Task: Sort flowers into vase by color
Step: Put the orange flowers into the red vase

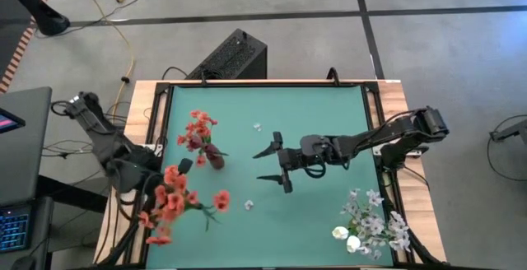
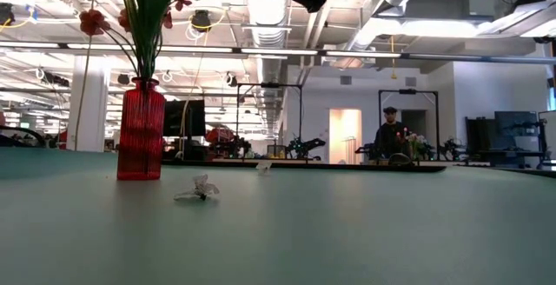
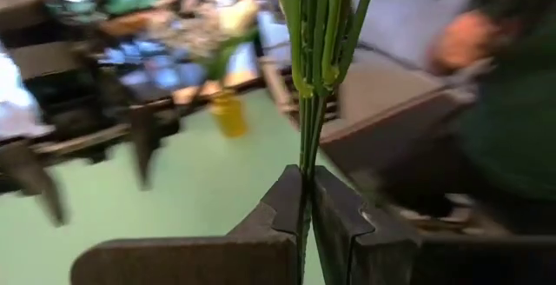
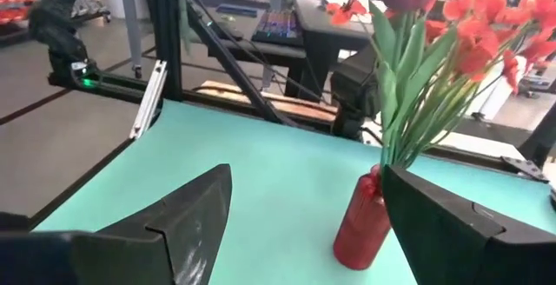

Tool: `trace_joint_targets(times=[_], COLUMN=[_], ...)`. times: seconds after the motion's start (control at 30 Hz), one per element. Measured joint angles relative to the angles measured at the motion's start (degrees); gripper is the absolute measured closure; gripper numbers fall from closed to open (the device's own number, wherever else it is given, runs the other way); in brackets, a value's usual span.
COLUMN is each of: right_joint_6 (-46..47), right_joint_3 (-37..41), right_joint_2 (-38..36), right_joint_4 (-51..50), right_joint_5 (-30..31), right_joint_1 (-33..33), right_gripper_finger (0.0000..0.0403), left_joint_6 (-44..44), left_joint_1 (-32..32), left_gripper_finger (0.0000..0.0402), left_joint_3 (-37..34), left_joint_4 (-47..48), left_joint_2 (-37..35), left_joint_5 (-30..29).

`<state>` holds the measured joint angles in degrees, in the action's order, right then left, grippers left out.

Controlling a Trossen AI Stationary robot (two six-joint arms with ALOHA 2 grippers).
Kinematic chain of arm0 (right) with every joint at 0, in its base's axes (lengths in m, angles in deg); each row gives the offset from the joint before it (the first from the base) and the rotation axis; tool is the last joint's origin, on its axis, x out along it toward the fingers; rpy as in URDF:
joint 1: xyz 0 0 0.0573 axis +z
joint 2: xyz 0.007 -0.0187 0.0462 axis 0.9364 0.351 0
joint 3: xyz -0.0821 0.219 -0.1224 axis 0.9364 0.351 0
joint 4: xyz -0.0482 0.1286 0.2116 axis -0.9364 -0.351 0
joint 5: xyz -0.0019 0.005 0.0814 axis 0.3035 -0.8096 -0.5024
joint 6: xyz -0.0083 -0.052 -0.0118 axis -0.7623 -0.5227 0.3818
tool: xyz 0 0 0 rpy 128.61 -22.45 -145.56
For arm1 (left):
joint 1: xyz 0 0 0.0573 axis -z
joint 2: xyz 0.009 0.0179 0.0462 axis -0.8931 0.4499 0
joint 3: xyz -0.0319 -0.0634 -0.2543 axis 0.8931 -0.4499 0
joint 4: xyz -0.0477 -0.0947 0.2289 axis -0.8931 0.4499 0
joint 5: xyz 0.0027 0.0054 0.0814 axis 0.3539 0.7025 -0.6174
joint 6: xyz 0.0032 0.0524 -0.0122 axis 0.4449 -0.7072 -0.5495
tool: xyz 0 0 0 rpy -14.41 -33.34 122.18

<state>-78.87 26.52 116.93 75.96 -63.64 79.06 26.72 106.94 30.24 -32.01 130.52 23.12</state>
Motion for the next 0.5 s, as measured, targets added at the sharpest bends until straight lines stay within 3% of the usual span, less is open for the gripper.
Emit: trace_joint_targets(times=[0.07,0.27,0.37,0.5], right_joint_6=[-0.02,-0.04,-0.07,-0.20], right_joint_3=[0.00,0.00,0.00,0.00], right_joint_2=[0.00,0.00,0.02,0.02], right_joint_4=[-0.69,-1.56,-1.97,-2.54], right_joint_5=[-0.01,-0.03,-0.05,-0.05], right_joint_1=[-0.30,-1.30,-1.75,-2.10], right_gripper_finger=[0.0081,0.0081,0.0081,0.0081], left_joint_6=[2.25,10.55,14.75,13.74], left_joint_1=[0.80,2.93,3.70,4.10], left_gripper_finger=[0.0401,0.0401,0.0401,0.0401], left_joint_3=[0.80,0.82,-0.68,-4.35], left_joint_4=[1.94,14.54,18.07,16.26], left_joint_2=[-0.79,-1.77,-1.54,-1.08], left_joint_5=[2.68,3.11,-0.50,-6.47])
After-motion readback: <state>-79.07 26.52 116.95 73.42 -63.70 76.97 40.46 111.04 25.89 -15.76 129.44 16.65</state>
